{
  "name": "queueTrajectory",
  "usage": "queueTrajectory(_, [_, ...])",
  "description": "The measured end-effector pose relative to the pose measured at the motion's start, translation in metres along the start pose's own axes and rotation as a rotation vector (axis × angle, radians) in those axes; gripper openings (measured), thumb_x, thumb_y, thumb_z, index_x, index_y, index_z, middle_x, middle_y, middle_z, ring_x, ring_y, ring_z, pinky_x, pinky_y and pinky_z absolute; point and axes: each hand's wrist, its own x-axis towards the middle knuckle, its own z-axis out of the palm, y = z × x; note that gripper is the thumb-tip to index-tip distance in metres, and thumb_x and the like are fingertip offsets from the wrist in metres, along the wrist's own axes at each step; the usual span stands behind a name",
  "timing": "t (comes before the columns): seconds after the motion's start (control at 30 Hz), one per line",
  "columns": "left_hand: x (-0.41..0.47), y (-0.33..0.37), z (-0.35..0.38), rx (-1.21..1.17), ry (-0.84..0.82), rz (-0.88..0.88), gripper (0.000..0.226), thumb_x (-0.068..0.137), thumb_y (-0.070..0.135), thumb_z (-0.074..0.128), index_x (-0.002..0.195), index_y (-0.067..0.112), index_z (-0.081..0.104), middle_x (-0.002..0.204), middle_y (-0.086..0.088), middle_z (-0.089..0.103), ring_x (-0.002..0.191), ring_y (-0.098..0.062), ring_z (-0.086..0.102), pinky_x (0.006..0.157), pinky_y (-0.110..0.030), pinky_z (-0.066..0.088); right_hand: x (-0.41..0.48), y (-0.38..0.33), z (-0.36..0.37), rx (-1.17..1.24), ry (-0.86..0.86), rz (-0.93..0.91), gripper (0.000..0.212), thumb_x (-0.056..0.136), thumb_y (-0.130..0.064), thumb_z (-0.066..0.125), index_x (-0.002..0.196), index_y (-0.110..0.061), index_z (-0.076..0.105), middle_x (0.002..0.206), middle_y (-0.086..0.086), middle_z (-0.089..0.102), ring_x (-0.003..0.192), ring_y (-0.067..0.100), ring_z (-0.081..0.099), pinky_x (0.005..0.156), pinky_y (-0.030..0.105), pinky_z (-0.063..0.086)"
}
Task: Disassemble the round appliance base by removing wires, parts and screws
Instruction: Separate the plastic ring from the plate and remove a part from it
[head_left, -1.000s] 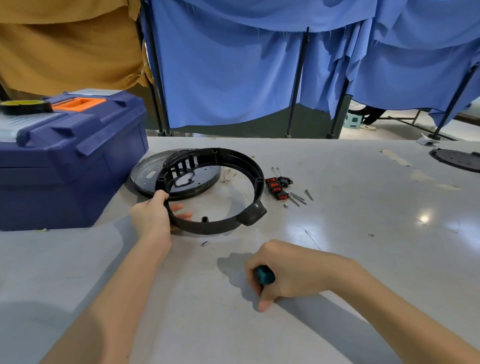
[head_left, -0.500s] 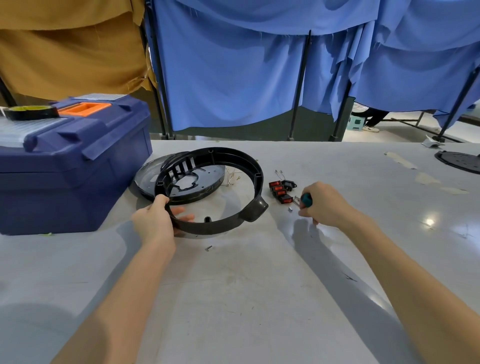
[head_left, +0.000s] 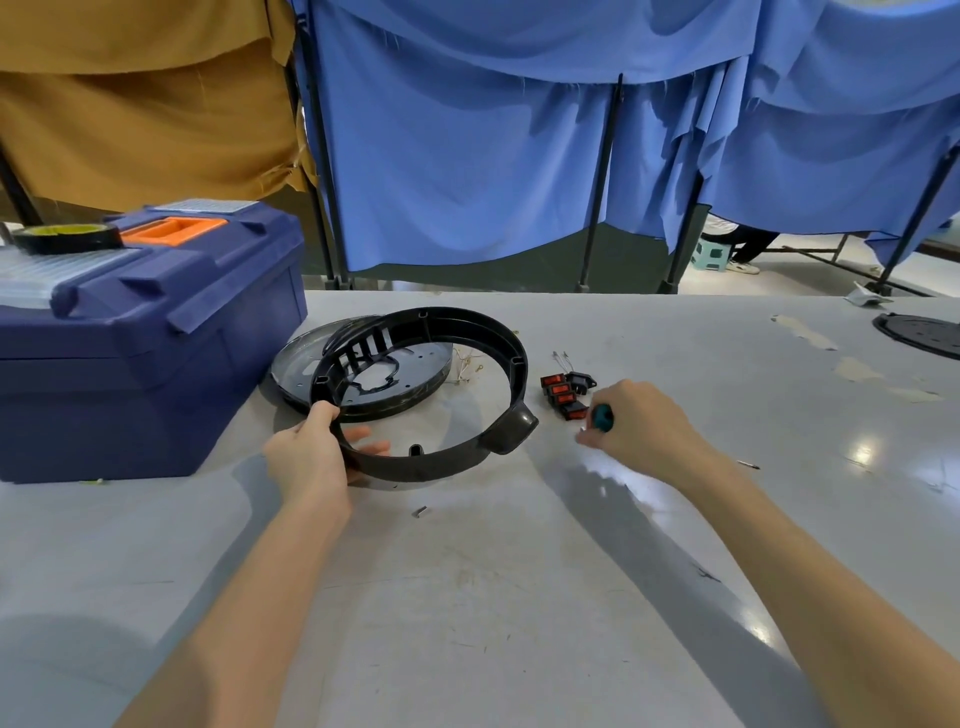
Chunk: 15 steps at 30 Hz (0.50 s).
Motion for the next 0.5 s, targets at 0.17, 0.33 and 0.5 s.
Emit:
queueTrajectory(0.17, [0.000,0.002,-0.002,-0.014,0.006,0.000,0.012,0.091,0.016,0.055,0.098,0.006,0.057,0.078,-0.015,0.071,0.050,-0.028,0.069,0.040,-0.031,0.053,-0.033,-0.058,0.013,0.016,-0.155,-0.297,0.025,0.082,-0.047,0.069,0.083,-0.022,0.069,0.078,-0.002,0.066,0.077,0.020,0.059,0.069,0.029,0.048])
queueTrajectory(0.33, [-0.001,0.003,-0.002,-0.046,0.007,0.007,0.019,0.091,0.016,0.056,0.104,0.003,0.057,0.078,-0.016,0.071,0.051,-0.028,0.070,0.044,-0.034,0.056,-0.051,-0.090,0.038,0.040,-0.113,-0.487,0.040,0.092,-0.046,0.059,0.126,-0.026,0.063,0.107,0.003,0.071,0.100,0.025,0.062,0.076,0.031,0.047])
queueTrajectory(0.5, [0.001,0.001,-0.002,-0.058,0.014,0.020,0.022,0.091,0.016,0.055,0.108,0.001,0.058,0.079,-0.016,0.070,0.048,-0.026,0.069,0.038,-0.028,0.051,-0.054,-0.105,0.053,0.049,-0.052,-0.624,0.028,0.098,-0.028,0.049,0.124,-0.025,0.059,0.090,0.003,0.070,0.083,0.026,0.061,0.062,0.035,0.044])
